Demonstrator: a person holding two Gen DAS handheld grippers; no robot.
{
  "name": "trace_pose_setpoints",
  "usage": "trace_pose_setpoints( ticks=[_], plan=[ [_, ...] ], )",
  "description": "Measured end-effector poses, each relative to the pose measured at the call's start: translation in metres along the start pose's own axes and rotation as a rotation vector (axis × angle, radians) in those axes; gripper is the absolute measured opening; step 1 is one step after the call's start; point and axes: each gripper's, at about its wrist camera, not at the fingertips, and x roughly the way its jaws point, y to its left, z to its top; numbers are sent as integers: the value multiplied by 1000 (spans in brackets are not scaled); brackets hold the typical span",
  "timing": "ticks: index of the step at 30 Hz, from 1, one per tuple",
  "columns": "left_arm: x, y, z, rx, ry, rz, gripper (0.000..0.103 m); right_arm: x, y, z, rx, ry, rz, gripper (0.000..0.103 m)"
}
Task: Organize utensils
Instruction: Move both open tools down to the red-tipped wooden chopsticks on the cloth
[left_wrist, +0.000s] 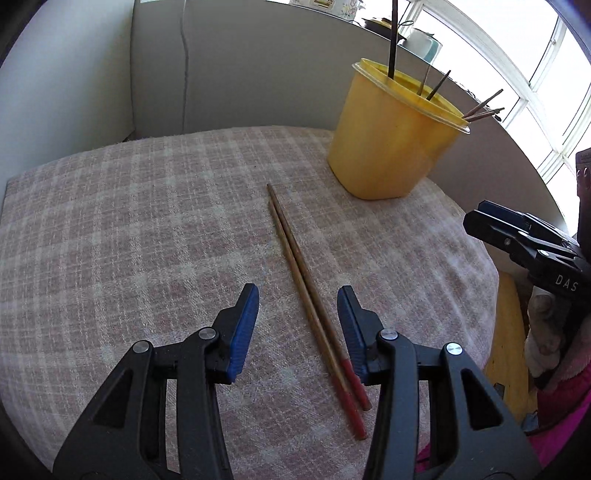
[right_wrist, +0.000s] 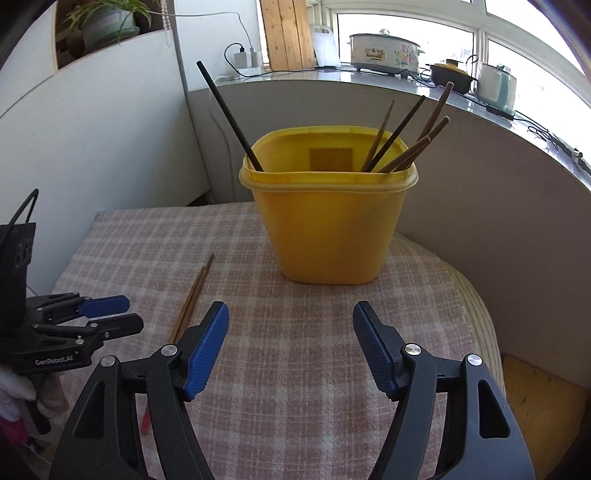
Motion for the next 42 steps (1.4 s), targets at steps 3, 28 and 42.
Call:
trace_pose_setpoints(
  ticks=[3, 28, 42],
  plan=[
    [12, -3, -2, 14, 33, 16, 45, 10, -1, -6, 13, 41, 16, 69],
    [68, -32, 9, 127, 115, 116, 36, 27, 3, -14, 24, 92, 69, 69],
    [98, -17, 37, 47, 137, 82, 8, 58, 14, -5, 45, 194, 170, 69]
  ],
)
